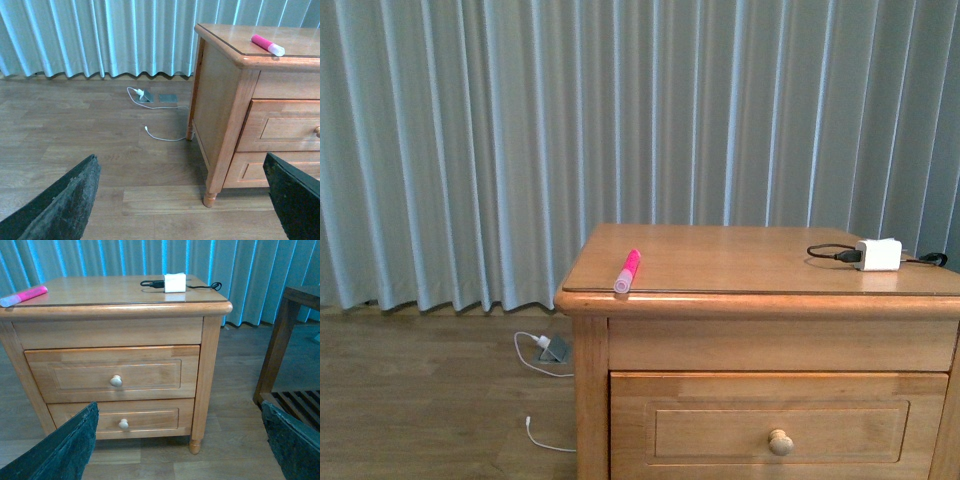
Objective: Place pink marker in drawer with both arms
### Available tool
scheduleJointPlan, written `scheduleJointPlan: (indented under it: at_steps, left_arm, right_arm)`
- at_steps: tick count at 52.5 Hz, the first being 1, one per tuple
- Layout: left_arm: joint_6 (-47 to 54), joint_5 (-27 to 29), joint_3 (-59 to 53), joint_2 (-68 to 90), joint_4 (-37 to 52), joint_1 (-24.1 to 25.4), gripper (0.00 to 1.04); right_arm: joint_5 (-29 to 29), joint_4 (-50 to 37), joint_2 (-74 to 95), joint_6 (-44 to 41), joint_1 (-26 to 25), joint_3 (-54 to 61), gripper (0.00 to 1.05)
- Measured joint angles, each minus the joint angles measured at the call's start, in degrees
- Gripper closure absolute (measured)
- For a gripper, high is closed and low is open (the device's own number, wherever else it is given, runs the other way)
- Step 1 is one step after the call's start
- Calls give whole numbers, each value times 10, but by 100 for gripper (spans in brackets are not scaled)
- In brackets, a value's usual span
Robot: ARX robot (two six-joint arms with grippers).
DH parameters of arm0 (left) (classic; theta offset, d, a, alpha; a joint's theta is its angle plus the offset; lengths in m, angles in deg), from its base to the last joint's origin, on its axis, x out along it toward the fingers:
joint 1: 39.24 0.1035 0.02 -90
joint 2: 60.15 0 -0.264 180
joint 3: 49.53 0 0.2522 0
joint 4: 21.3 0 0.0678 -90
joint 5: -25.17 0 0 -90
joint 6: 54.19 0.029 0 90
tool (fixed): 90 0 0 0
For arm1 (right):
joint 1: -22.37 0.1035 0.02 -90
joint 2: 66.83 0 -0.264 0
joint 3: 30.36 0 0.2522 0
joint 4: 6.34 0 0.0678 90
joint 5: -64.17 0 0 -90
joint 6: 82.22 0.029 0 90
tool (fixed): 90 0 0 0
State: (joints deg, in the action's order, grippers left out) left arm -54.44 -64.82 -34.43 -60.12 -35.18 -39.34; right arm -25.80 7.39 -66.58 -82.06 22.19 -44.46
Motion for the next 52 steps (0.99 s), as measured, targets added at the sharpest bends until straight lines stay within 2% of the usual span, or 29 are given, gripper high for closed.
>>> scheduleJointPlan:
  at_steps: [25,30,34,38,46,52]
  left_arm:
    - [0,0,0,0,0,0,6]
    - [0,0,0,0,0,0,6]
    - [0,0,0,0,0,0,6]
    - [0,0,0,0,0,0,6]
    - [0,0,0,0,0,0,6]
    - [0,0,0,0,0,0,6]
  right_arm:
    - [0,0,0,0,0,0,8]
    - [-21,77,42,17,3,-27,8]
    - [-12,79,90,22,-5,-36,8]
    - [-7,48,145,19,-1,-54,8]
    - [-37,-139,368,-21,45,-96,8]
    - [-52,-235,520,-24,86,-128,8]
